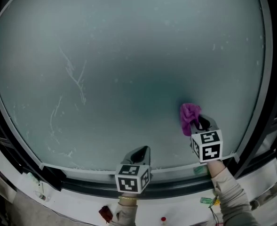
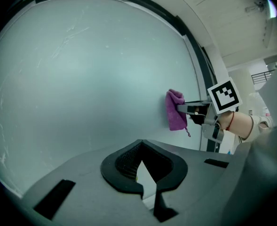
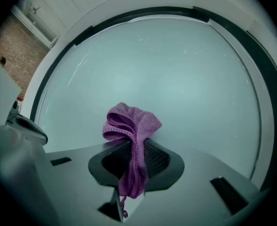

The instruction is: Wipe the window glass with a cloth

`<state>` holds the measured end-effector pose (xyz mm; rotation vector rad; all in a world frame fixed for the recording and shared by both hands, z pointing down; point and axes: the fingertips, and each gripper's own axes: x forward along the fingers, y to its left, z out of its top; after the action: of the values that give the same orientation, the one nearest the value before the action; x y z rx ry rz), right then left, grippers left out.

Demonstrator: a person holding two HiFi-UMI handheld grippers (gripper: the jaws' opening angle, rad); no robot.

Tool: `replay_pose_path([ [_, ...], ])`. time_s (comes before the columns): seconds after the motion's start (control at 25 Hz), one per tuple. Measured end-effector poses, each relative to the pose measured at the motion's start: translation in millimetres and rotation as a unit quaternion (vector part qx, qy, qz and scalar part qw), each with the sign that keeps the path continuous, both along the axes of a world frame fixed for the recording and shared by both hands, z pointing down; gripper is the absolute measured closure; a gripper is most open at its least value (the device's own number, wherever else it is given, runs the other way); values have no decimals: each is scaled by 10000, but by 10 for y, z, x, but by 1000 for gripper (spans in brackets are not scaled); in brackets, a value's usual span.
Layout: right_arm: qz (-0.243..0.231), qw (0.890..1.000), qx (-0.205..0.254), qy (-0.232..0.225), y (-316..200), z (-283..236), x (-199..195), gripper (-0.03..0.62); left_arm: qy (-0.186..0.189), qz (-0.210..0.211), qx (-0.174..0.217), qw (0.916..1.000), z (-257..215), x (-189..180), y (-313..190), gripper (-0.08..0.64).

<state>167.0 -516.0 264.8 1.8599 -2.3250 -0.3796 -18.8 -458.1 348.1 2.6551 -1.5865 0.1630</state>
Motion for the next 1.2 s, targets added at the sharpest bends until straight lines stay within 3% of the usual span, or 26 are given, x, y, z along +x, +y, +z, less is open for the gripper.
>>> replay_pose_path([
  [0.76,1178,9929,-124,-125,48,117,1197,528,-48,499,16,9987,-12,482,-111,555],
  [1.2,1057,9941,-71,-247,177,113,1098,528,-3,411,47,9991,-27,407,-78,555],
])
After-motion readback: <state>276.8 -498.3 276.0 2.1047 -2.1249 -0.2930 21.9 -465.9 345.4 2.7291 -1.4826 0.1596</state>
